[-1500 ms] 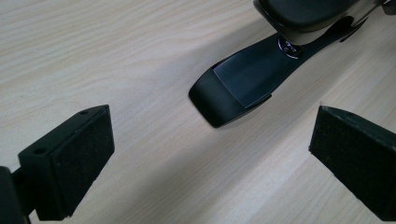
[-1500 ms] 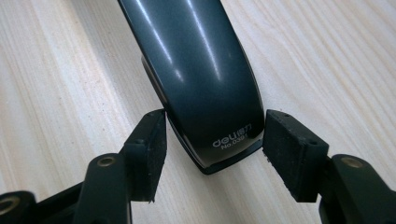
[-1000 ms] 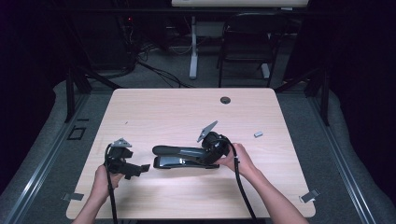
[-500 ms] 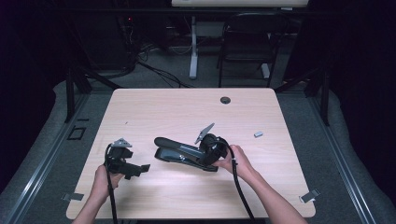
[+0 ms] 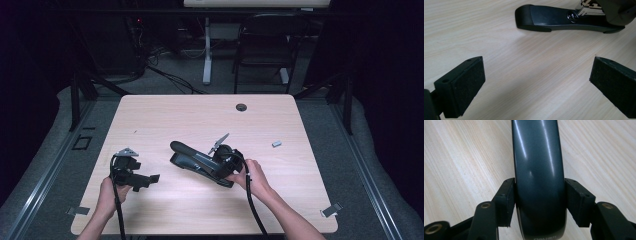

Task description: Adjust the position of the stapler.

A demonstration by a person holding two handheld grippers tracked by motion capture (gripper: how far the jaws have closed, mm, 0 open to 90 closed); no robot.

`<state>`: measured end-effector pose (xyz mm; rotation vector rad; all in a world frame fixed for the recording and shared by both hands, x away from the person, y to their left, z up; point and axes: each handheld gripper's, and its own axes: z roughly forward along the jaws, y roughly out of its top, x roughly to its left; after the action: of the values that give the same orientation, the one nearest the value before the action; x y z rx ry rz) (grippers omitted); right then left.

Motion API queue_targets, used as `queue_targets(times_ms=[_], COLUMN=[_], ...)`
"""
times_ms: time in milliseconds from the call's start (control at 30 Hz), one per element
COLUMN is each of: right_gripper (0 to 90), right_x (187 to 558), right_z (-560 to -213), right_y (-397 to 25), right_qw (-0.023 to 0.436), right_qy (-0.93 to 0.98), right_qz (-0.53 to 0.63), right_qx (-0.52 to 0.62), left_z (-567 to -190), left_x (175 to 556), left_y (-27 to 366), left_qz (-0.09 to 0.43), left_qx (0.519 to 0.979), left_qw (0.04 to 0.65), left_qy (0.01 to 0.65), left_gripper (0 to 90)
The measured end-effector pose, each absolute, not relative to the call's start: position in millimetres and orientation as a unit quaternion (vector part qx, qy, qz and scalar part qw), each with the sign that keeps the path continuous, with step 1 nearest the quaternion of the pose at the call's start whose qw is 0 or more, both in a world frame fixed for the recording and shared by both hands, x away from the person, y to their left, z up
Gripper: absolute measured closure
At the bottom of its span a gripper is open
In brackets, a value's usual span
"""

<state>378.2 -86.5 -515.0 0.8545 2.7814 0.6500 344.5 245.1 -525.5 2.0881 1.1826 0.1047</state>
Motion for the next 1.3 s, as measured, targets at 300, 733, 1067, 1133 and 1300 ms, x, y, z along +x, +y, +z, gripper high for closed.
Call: queue_targets(times_ms=[300,733,1067,1133,1300], right_gripper=[45.2,45.1,44.9,44.8,43.7], right_x=[370,368,375,375,375], right_z=[-518,-518,-517,-518,-517], right_y=[-87,-87,-105,-107,-111], right_qw=[0.063,0.069,0.074,0.073,0.063], right_qy=[0.927,0.92,0.908,0.908,0.911], right_qz=[0.203,0.2,0.195,0.196,0.199], right_qx=[0.31,0.33,0.364,0.363,0.356], left_z=[-526,-526,-526,-526,-526], left_x=[347,345,346,346,347], left_y=[241,248,247,247,248], left_qz=[0.043,0.047,0.047,0.046,0.047], left_qx=[0.812,0.807,0.804,0.805,0.804], left_qw=[0.352,0.348,0.344,0.344,0.342], left_qy=[0.464,0.476,0.482,0.482,0.485], left_gripper=[0.1,0.2,0.2,0.2,0.2])
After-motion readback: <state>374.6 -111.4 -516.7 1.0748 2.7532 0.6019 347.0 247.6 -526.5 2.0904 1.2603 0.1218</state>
